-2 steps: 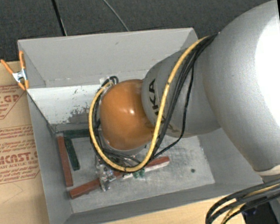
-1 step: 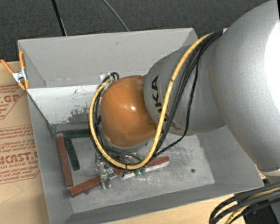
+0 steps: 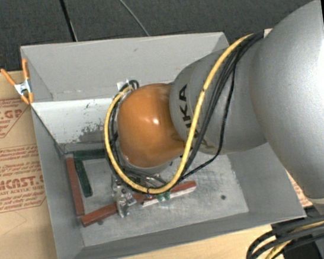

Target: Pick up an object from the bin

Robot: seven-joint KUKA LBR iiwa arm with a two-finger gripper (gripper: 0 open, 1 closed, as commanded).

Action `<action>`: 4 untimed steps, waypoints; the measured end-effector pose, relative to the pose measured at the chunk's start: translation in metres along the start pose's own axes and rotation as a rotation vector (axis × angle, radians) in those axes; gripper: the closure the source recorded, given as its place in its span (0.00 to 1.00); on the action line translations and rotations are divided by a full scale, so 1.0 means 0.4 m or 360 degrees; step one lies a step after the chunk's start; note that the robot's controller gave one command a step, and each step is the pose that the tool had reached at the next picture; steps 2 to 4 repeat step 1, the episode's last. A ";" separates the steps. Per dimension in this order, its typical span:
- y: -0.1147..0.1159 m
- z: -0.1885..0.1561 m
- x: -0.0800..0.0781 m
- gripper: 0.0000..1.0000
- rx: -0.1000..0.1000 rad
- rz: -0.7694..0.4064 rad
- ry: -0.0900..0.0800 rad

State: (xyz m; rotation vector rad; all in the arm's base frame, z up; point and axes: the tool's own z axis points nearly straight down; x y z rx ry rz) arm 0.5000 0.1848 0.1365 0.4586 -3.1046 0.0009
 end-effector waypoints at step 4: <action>0.000 -0.039 0.000 1.00 0.0000 0.0000 -0.0002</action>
Offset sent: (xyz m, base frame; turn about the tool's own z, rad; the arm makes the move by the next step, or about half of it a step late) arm -0.0002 -0.0002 0.0632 0.0000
